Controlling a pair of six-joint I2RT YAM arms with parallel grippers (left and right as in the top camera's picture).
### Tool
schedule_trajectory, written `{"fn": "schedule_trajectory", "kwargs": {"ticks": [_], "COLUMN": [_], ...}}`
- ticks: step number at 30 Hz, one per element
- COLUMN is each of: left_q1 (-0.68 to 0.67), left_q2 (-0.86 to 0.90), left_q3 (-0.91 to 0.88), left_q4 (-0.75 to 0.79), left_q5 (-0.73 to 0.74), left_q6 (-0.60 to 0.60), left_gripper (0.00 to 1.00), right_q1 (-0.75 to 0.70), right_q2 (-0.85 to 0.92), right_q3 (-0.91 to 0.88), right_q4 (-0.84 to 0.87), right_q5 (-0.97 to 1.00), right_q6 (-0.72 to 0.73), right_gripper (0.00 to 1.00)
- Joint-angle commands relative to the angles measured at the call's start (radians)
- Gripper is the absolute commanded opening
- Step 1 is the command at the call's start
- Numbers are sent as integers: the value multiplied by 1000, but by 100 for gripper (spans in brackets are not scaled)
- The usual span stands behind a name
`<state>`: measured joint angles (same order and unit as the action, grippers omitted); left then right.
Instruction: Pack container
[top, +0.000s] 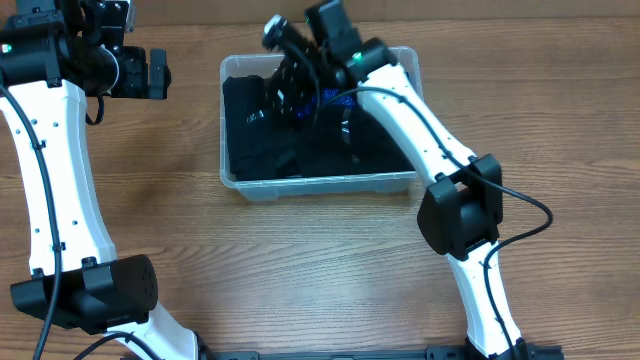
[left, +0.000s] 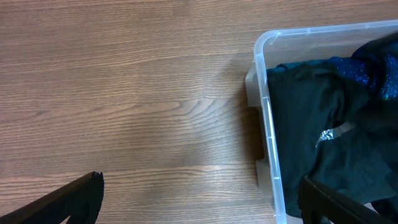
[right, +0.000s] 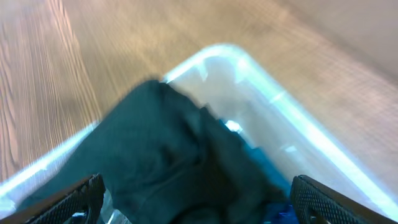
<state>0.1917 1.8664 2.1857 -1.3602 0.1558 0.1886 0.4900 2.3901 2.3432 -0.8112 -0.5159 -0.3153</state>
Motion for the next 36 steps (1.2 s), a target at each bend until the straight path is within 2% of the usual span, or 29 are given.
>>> {"fn": "schedule_trajectory", "kwargs": {"ticks": [1,2,3,4,5,6,7,19,36], "left_q1": [0,0,0,0,0,-1,-1,-2,-2], "left_q2": [10,10,10,10,10,10,10,10,10], "left_q3": [8,8,8,8,8,8,8,8,8], "left_q4": [4,4,4,3,3,3,4,4,4], "left_q5": [0,1,0,0,0,0,0,0,0], "left_q6": [-13,-13,-13,-13,-13,-13,-13,-13,-13], "left_gripper": [100,100,100,100,100,100,100,100,100], "right_q1": [-11,-11,-11,-10,-7,-2,1,59,65], "right_q2": [-23,-23,-23,-23,-23,-23,-22,15,238], "right_q3": [112,140,147,149,149,149,148,115,115], "right_q4": [-47,-78,-89,-102,-114,-129,-140,-88,-25], "right_q5": [-16,-49,-65,-78,-81,-80,-80,-77,-77], "right_q6": [40,40,40,40,41,57,68,84,89], "right_gripper": [100,100,89,68,43,10,4,4,4]}}
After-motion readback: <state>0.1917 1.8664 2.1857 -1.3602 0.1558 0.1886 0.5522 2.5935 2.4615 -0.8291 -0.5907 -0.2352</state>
